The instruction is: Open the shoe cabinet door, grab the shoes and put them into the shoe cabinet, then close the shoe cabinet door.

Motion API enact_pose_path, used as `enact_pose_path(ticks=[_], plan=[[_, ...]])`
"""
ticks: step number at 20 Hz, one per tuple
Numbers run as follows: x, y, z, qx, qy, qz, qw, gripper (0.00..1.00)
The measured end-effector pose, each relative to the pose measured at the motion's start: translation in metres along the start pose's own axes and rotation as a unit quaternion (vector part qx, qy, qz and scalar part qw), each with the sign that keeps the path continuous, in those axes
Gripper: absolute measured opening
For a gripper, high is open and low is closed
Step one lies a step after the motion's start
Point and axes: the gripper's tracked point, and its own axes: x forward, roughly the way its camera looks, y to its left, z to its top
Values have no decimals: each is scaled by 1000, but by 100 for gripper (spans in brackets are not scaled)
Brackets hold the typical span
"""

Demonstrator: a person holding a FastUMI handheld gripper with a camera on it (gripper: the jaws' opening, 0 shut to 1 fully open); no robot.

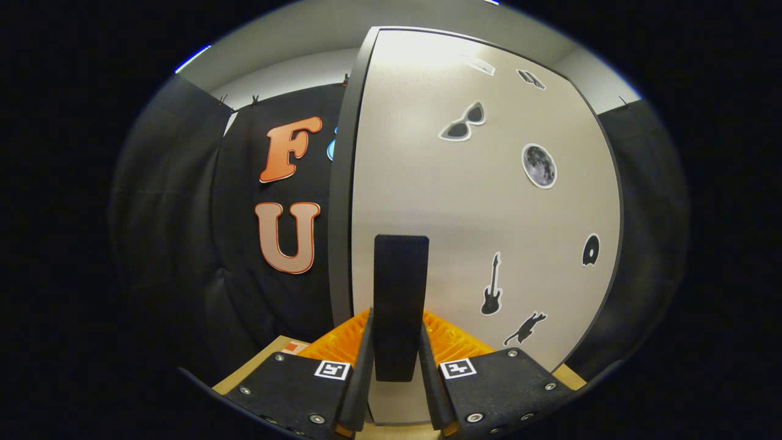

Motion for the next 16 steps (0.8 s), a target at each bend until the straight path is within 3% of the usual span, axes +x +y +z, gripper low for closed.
enact_pose_path(ticks=[9, 16], plan=[[-3, -1, 0, 13, 2, 25, 1000, 25], [-20, -5, -2, 28, 19, 15, 999, 24]])
